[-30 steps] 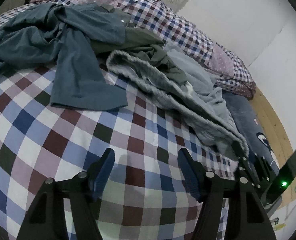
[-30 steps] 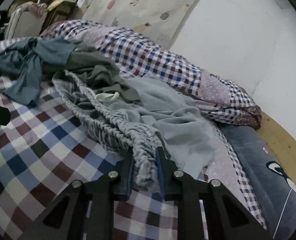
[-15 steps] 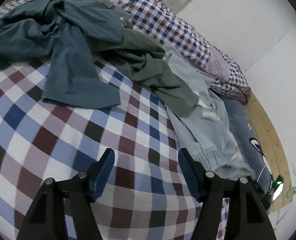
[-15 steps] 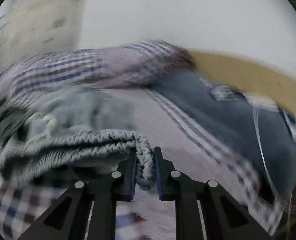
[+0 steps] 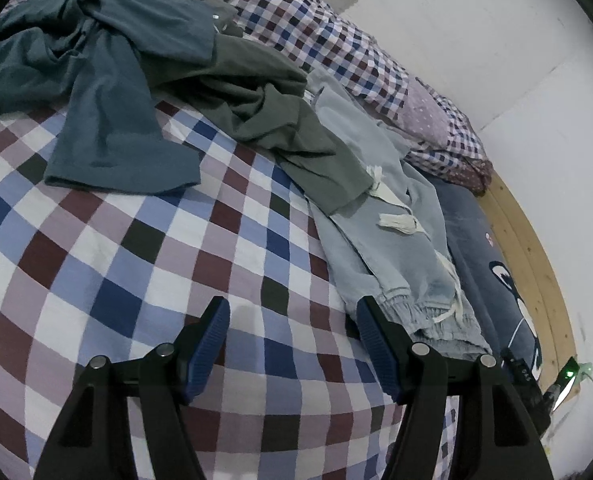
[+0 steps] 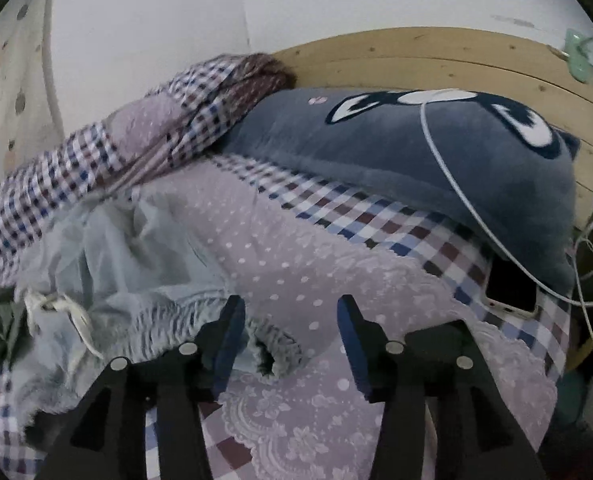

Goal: Fold clothes
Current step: 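Lift the held cuff with the right gripper and pull the sweatpants out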

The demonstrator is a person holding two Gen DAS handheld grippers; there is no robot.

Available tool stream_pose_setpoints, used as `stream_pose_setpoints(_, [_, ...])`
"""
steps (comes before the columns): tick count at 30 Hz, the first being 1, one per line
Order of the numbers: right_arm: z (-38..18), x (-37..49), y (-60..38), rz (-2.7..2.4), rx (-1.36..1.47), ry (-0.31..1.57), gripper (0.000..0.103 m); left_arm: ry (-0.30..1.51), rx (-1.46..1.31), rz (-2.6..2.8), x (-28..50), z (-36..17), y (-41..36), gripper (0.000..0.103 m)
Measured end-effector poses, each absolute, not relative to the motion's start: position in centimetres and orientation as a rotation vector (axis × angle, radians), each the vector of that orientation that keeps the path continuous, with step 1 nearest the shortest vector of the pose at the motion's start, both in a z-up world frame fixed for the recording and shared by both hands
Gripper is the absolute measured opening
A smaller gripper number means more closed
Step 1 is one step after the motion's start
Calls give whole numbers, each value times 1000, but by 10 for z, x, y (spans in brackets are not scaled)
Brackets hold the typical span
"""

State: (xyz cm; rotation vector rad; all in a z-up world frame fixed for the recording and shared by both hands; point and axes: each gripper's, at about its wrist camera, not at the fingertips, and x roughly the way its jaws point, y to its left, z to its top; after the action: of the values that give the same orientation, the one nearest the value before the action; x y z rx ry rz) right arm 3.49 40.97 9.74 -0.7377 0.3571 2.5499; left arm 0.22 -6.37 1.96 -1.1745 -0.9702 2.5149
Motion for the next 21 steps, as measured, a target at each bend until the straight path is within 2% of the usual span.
stream_pose_setpoints(5, [100, 33, 366, 2764, -774, 334, 56, -984, -1177, 2504, 3, 18, -64, 69])
stream_pose_setpoints(9, [87, 20, 298, 2996, -955, 155, 58, -1007, -1181, 2490, 2, 16, -67, 69])
stream_pose_setpoints(13, [70, 15, 238, 3179, -1165, 86, 58, -1029, -1184, 2479, -1, 15, -71, 69])
stream_pose_setpoints(17, [55, 13, 188, 3238, -1285, -105, 58, -1044, -1188, 2465, -1, 14, -74, 69])
stream_pose_setpoints(21, [38, 7, 164, 3198, -1345, -182, 59, -1049, -1188, 2450, -1, 14, -76, 69])
